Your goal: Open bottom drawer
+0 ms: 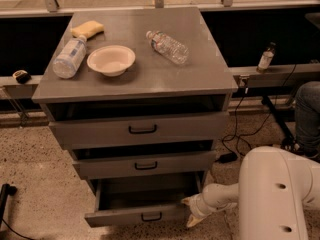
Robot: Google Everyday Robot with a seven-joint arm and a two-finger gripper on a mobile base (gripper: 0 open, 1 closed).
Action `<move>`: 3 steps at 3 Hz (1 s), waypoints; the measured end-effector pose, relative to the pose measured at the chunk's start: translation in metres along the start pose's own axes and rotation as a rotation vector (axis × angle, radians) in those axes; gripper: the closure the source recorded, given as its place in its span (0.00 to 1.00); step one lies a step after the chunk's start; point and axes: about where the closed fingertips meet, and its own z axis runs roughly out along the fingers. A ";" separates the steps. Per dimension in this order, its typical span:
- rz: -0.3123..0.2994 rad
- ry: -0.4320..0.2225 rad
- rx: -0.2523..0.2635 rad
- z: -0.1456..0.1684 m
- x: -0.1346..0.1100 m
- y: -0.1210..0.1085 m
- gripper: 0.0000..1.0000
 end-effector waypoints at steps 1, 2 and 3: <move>0.058 -0.025 0.009 -0.027 -0.027 0.039 0.34; 0.046 -0.068 -0.003 -0.045 -0.060 0.069 0.35; -0.022 -0.094 0.021 -0.059 -0.077 0.043 0.37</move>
Offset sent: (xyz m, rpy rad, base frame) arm -0.1327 0.0397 0.0732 0.1128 0.0447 0.0068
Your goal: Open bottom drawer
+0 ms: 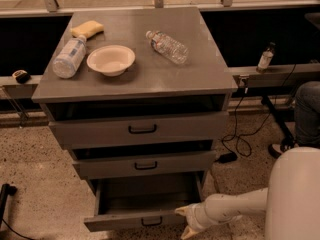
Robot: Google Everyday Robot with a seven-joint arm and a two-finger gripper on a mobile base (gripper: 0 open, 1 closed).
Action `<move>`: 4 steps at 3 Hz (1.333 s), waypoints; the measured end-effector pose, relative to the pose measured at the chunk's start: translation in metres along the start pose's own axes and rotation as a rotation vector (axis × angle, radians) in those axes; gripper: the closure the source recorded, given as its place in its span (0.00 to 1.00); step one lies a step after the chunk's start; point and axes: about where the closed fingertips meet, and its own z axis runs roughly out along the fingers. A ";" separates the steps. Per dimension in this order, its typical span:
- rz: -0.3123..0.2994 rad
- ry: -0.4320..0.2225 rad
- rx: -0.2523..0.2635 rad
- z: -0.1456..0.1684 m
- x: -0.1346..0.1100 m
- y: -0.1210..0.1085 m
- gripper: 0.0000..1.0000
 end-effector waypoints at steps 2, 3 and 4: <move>-0.001 -0.021 -0.065 0.007 0.025 -0.078 0.56; 0.053 -0.033 -0.073 0.024 0.065 -0.088 0.79; 0.084 -0.035 -0.050 0.044 0.093 -0.081 1.00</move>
Offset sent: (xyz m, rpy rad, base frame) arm 0.1504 -0.0116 -0.0034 0.0161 0.0983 0.0131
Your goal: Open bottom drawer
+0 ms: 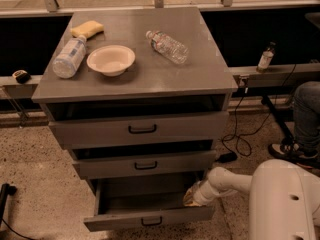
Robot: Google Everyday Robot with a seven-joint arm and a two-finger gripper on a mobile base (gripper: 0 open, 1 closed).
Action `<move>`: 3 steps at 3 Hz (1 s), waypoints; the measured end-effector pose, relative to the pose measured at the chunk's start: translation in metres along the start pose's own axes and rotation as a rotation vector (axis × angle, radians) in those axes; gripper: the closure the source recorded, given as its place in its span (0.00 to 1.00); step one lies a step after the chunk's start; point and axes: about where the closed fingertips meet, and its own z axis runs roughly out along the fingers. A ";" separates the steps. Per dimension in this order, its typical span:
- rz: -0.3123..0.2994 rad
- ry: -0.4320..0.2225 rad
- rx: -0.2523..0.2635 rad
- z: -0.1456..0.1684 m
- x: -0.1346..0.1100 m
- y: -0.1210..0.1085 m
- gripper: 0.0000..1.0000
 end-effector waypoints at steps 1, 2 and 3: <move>0.005 0.030 0.016 0.015 0.011 0.007 1.00; 0.008 0.034 -0.044 0.036 0.007 0.021 1.00; 0.009 0.034 -0.045 0.034 0.006 0.021 1.00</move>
Offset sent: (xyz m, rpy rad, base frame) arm -0.0499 0.0349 -0.0769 -0.0775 0.1730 0.0935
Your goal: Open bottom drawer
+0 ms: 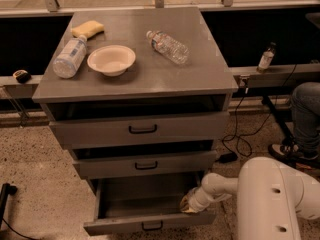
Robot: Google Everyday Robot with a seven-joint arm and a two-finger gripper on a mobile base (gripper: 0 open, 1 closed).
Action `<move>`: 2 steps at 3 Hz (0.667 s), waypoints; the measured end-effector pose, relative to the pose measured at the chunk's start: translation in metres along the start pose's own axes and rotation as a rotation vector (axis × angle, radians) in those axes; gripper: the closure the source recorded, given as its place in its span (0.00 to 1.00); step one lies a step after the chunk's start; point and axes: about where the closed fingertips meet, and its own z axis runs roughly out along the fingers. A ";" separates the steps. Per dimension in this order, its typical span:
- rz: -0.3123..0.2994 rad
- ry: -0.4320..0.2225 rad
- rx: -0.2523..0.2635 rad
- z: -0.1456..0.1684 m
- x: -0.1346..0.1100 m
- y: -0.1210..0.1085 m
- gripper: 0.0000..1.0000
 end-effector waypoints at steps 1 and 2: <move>0.019 -0.057 -0.068 0.006 -0.016 0.025 1.00; 0.020 -0.058 -0.068 0.006 -0.016 0.024 1.00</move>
Offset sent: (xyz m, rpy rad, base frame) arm -0.1469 0.0545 0.0042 0.2359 0.3630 0.0717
